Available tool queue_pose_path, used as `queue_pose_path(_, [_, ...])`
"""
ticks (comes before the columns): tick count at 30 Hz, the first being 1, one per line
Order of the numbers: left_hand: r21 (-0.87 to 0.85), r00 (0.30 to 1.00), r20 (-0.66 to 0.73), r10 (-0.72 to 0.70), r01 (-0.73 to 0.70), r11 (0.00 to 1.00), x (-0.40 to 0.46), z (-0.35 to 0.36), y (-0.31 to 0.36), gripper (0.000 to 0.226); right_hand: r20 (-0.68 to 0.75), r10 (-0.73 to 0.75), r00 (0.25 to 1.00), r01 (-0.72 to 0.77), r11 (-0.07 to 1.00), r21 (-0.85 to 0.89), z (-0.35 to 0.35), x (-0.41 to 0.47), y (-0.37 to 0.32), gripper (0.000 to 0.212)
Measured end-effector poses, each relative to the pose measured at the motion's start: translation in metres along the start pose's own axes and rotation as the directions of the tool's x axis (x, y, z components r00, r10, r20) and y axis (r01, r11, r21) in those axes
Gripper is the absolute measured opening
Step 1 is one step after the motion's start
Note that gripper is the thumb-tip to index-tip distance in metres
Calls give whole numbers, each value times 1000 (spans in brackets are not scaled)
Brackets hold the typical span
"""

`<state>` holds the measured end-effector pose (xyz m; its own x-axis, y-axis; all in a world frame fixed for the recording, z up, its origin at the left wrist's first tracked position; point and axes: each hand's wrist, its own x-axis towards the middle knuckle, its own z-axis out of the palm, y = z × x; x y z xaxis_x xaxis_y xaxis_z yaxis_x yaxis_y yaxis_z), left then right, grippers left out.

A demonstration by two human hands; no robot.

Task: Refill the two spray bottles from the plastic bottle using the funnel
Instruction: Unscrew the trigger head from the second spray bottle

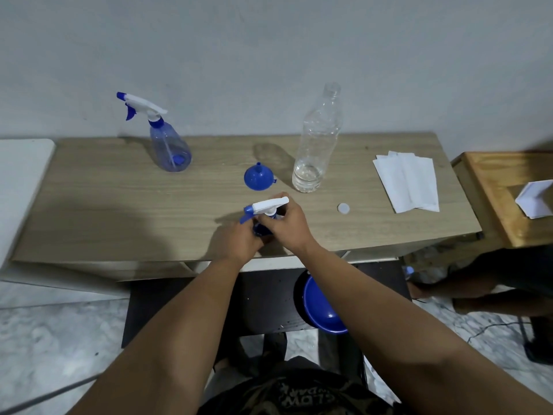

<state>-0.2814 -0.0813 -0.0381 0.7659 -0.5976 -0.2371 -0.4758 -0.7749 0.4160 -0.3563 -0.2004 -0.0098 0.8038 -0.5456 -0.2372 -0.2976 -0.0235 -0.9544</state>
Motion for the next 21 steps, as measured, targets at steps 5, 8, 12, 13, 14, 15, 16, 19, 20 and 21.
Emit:
queue_pose_path(5, [-4, 1000, -20, 18, -18, 1000, 3, -3, -6, 46, -66, -114, 991, 118, 992, 54, -3, 2, -25, 18])
queue_pose_path(8, [-30, 999, -23, 43, -44, 999, 4, -4, -9, 56, -165, -184, 969, 208, 968, 140, -14, 16, -61, 16])
queue_pose_path(12, [-102, 994, -46, 98, -102, 990, 1, -6, -13, 67, -276, -178, 944, 243, 944, 223, -41, 38, -95, 21])
queue_pose_path(13, [-118, 991, -58, 120, -126, 985, 0, -7, -14, 71, -275, -174, 946, 219, 966, 141, -47, 41, -93, 20])
queue_pose_path(14, [-134, 988, -67, 136, -144, 980, -1, -8, -16, 74, -261, -166, 951, 180, 983, 29, -53, 44, -87, 17])
queue_pose_path(15, [-145, 986, -75, 147, -156, 977, -1, -8, -17, 75, -238, -152, 959, 132, 987, -95, -59, 45, -78, 14])
queue_pose_path(16, [-144, 985, -81, 152, -163, 976, -2, -9, -18, 76, -215, -127, 968, 80, 973, -215, -62, 44, -65, 11])
queue_pose_path(19, [-116, 982, -102, 158, -169, 979, -3, -10, -19, 76, -177, 22, 984, -106, 868, -485, -68, 35, -18, 20])
queue_pose_path(20, [-109, 981, -108, 162, -174, 979, -3, -10, -19, 77, -169, 80, 982, -160, 829, -535, -68, 31, -4, 26])
queue_pose_path(21, [-99, 980, -109, 164, -175, 980, -2, -10, -19, 77, -163, 132, 978, -202, 792, -575, -68, 28, 9, 28])
